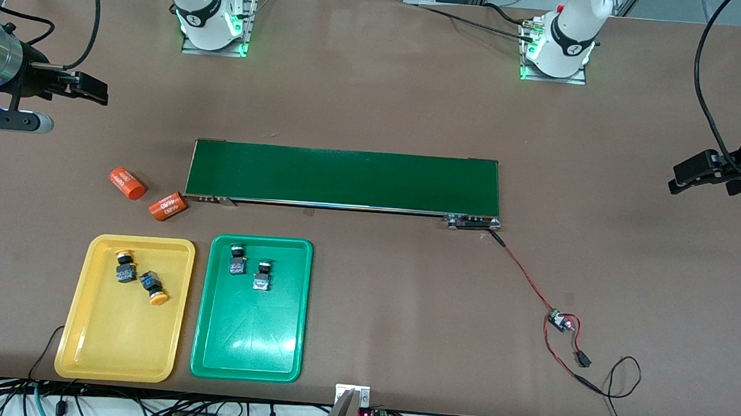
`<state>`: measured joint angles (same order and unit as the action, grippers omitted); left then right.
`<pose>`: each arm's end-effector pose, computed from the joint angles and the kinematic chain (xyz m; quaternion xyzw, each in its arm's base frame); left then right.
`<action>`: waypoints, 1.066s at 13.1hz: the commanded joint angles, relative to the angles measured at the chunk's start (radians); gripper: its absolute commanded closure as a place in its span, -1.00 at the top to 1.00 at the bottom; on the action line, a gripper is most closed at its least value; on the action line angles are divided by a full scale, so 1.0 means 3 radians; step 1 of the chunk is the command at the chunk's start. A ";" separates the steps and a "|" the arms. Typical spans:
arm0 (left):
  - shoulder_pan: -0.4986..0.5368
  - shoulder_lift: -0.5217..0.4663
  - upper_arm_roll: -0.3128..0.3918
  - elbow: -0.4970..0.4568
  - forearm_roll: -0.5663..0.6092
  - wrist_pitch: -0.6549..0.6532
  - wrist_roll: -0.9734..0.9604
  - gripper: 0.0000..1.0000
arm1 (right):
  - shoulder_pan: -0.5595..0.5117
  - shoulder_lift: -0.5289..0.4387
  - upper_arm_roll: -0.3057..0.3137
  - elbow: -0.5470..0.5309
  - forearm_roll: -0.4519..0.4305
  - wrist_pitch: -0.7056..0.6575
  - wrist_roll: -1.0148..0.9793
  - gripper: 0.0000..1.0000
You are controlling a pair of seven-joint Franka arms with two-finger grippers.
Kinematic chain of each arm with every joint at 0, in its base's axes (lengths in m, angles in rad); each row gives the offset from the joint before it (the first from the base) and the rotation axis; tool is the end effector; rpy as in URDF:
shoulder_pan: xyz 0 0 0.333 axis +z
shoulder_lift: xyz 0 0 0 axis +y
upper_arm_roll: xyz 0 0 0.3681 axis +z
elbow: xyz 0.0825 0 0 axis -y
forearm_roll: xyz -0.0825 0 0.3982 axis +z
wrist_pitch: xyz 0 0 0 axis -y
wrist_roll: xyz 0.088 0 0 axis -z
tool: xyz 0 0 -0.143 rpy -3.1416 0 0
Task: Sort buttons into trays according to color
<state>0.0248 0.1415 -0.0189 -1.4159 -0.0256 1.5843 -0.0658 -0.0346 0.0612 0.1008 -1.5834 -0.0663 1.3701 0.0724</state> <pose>0.6225 0.0010 0.6331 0.9992 0.0359 0.0130 0.0145 0.5535 0.0246 0.5872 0.9902 -0.0048 -0.1342 0.0394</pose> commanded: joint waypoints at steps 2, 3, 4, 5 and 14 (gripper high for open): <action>0.0025 -0.0027 0.0012 -0.0015 -0.0073 0.0041 0.0035 1.00 | -0.0079 0.0036 0.0058 -0.0101 -0.0009 0.0045 0.0122 1.00; 0.0025 -0.0022 0.0012 -0.0010 -0.0073 0.0062 0.0035 1.00 | -0.0079 0.0031 0.0037 -0.0096 -0.0004 0.0055 0.0117 1.00; 0.0025 -0.0022 0.0012 -0.0015 -0.0073 0.0062 0.0035 1.00 | -0.0084 0.0031 0.0027 -0.0096 0.0052 0.0065 0.0116 1.00; 0.0025 -0.0022 0.0012 -0.0015 -0.0068 0.0057 0.0035 1.00 | -0.0084 0.0031 -0.0039 -0.0096 0.0078 0.0065 0.0076 1.00; 0.0020 -0.0047 0.0002 -0.0015 -0.0048 -0.0065 0.0040 1.00 | -0.0156 0.0026 -0.0188 -0.0091 0.0083 0.0071 -0.0170 1.00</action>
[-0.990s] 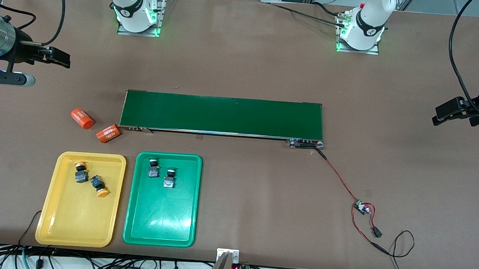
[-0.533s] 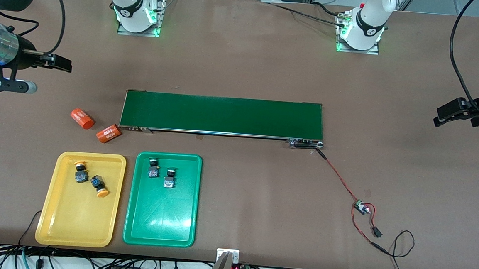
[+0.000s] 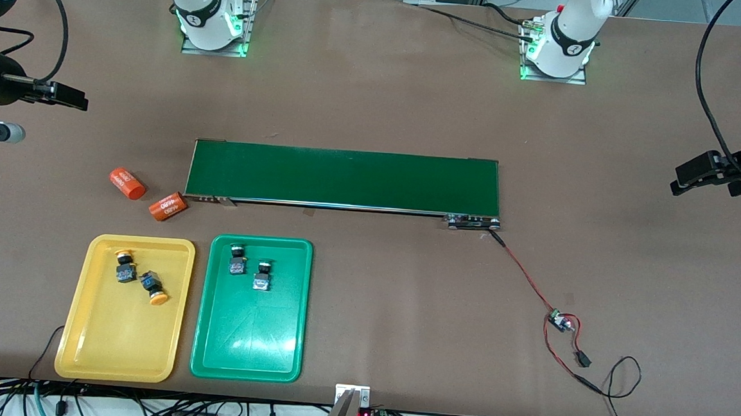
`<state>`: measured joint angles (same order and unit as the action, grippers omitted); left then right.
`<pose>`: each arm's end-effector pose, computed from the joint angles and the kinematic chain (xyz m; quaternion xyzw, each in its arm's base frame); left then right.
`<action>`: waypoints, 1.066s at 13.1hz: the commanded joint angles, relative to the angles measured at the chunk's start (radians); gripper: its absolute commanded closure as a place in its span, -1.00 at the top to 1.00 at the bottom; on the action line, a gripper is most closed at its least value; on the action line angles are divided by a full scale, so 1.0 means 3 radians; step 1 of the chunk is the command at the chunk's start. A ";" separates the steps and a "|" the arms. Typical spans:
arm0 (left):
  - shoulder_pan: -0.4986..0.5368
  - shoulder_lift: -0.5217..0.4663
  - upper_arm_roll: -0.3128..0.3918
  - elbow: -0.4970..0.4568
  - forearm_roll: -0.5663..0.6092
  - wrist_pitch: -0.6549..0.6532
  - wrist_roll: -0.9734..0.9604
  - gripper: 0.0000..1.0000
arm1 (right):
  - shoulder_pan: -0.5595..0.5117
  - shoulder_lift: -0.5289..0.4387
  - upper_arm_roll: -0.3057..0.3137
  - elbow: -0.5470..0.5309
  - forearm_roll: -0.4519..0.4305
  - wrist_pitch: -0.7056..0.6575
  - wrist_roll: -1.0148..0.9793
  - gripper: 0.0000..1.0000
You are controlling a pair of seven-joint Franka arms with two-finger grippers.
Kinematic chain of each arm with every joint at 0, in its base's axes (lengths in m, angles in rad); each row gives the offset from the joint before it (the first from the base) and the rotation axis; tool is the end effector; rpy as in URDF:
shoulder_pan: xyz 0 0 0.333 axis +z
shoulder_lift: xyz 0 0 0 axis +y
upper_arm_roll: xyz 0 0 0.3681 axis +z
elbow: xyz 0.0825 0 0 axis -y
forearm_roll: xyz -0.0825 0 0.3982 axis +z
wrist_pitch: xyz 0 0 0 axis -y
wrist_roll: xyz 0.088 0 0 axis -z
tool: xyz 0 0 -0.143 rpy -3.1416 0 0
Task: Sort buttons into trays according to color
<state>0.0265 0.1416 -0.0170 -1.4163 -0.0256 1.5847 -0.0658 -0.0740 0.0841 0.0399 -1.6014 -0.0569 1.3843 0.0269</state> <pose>0.6225 0.0031 0.6329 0.9991 0.0377 0.0130 0.0144 0.5591 -0.0289 0.5668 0.9878 -0.0310 -0.1500 0.0262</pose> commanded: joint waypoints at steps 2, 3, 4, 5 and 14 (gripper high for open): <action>0.0014 -0.0048 -0.0005 -0.0014 -0.0048 -0.0087 0.0116 1.00 | -0.0014 -0.0050 0.0015 -0.0021 0.0046 0.0003 0.0013 1.00; 0.0014 -0.0048 -0.0005 -0.0014 -0.0048 -0.0087 0.0183 1.00 | -0.0024 -0.0050 0.0015 -0.0021 0.0046 -0.0007 0.0013 1.00; 0.0014 -0.0048 0.0000 -0.0014 -0.0048 -0.0087 0.0219 1.00 | -0.0029 -0.0050 0.0015 -0.0021 0.0046 -0.0012 0.0008 1.00; 0.0014 -0.0048 -0.0005 -0.0014 -0.0048 -0.0087 0.0224 1.00 | -0.0019 -0.0050 0.0015 -0.0021 0.0046 -0.0013 0.0013 1.00; 0.0014 -0.0048 0.0001 -0.0014 -0.0048 -0.0118 0.0224 1.00 | -0.0029 -0.0045 0.0015 -0.0026 0.0057 -0.0007 0.0023 1.00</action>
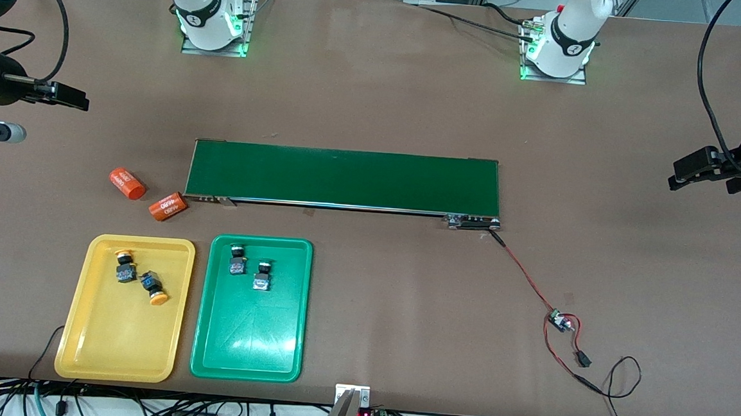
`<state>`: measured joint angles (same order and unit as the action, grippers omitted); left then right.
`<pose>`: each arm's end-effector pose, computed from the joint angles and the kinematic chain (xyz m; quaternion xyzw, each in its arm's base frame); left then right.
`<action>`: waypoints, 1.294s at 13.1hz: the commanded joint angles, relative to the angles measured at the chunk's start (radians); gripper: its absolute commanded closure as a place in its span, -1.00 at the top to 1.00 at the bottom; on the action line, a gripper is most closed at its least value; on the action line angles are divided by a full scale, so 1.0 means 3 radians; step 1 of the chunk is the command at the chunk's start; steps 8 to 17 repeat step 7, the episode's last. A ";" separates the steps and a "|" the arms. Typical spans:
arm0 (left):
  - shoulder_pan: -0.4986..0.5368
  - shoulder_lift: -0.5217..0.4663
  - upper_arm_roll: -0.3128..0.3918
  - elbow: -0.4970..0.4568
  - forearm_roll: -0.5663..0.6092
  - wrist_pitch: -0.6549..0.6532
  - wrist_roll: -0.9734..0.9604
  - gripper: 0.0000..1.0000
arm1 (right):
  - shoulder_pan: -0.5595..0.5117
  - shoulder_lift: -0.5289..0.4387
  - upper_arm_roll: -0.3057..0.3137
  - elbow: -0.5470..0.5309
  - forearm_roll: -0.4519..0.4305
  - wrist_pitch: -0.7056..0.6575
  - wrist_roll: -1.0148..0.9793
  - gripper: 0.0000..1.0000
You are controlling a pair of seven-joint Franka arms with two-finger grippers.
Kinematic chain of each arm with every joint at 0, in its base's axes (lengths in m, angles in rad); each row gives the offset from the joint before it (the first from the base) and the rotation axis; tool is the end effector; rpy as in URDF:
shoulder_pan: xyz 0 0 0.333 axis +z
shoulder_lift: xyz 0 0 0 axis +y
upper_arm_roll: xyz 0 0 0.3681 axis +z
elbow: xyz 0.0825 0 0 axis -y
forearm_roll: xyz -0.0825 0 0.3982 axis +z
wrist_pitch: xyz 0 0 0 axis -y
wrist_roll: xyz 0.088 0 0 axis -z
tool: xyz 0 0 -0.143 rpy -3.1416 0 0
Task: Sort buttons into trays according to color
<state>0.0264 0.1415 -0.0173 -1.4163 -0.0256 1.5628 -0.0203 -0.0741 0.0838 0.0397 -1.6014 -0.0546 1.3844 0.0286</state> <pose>0.6194 0.0028 0.6310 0.9998 0.0147 0.0024 0.0140 0.5591 -0.0287 0.5670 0.9879 -0.0319 -0.1498 0.0252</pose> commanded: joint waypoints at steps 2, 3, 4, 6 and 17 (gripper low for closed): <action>0.0014 -0.0047 -0.0004 -0.0014 -0.0048 -0.0045 0.0073 1.00 | -0.0024 -0.0044 0.0016 -0.0021 0.0049 0.0028 0.0022 1.00; 0.0014 -0.0047 -0.0004 -0.0014 -0.0048 -0.0045 0.0073 1.00 | -0.0024 -0.0044 0.0021 -0.0021 0.0095 0.0094 0.0022 1.00; 0.0014 -0.0047 0.0001 -0.0014 -0.0048 -0.0045 0.0073 1.00 | -0.0029 -0.0044 0.0016 -0.0021 0.0161 0.0160 0.0022 1.00; 0.0014 -0.0047 0.0001 -0.0014 -0.0048 -0.0045 0.0073 1.00 | -0.0029 -0.0044 0.0016 -0.0021 0.0172 0.0197 0.0038 1.00; 0.0014 -0.0047 0.0001 -0.0014 -0.0048 -0.0045 0.0068 1.00 | -0.0029 -0.0039 0.0016 -0.0021 0.0172 0.0197 0.0038 1.00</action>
